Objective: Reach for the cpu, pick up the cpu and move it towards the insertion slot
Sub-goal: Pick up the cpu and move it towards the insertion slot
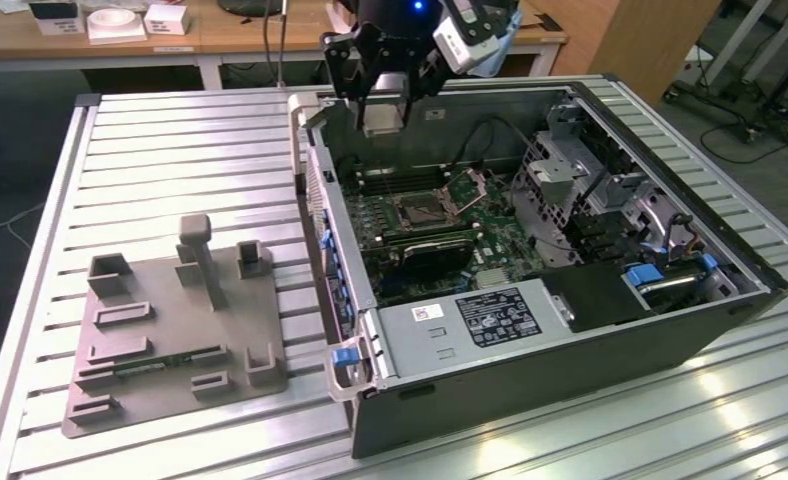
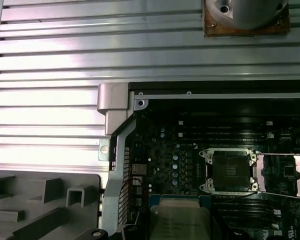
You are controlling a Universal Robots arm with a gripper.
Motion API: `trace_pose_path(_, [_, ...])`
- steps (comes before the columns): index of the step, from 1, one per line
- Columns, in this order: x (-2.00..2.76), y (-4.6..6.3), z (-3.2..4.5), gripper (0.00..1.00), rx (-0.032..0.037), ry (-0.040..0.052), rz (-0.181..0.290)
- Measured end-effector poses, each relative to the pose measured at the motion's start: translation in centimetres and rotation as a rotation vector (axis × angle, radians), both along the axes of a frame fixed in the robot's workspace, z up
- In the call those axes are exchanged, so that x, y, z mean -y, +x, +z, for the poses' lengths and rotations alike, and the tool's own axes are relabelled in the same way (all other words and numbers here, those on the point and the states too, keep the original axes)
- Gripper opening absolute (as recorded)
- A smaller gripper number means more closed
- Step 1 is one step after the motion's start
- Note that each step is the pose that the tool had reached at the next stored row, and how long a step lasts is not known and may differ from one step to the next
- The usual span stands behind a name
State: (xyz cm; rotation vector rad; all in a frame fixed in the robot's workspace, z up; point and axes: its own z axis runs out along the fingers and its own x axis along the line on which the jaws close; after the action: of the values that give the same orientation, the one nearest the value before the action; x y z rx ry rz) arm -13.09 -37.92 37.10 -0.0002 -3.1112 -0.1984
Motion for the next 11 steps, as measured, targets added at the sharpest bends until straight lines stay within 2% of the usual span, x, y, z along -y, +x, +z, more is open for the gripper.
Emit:
trace_pose_path(4, [-0.28,0.2,-0.05,0.55,0.0001,0.001,0.0])
trace_pose_path(11, [-0.69,1.8,-0.17,0.55,0.0,0.0013,0.0])
